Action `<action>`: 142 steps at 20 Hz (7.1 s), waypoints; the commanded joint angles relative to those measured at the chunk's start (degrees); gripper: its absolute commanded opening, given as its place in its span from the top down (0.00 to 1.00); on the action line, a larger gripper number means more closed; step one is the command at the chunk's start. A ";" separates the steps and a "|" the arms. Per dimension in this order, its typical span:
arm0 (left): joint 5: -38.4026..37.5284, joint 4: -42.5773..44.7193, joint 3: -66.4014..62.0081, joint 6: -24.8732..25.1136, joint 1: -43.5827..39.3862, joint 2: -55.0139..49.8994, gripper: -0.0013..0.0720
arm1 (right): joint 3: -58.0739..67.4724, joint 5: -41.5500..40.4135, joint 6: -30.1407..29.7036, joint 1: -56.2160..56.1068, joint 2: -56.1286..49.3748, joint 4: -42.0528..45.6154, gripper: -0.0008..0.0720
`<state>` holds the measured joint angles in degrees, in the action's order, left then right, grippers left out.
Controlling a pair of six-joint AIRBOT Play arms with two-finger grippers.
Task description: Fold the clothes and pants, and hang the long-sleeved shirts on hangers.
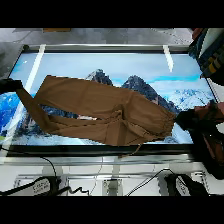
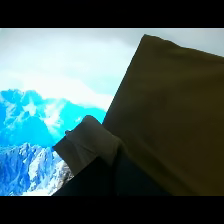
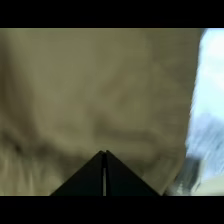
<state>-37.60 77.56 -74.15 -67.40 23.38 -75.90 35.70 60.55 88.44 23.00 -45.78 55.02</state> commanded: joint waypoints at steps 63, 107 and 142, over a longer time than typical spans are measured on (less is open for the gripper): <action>22.97 -3.82 -0.68 -17.73 -5.09 -3.72 0.96 | 4.59 -52.68 61.44 -17.99 -9.53 29.20 0.96; 0.48 31.93 -24.76 -37.31 -16.17 -27.23 0.02 | 22.25 -35.34 14.14 -11.87 -31.36 29.20 0.06; 8.17 -6.58 10.67 -42.86 -6.38 -17.25 0.01 | 33.99 -2.80 -8.66 -12.39 -25.94 33.68 0.37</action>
<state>-35.73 71.44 -67.20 -106.89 17.47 -92.99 69.63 58.52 79.77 10.68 -71.77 88.92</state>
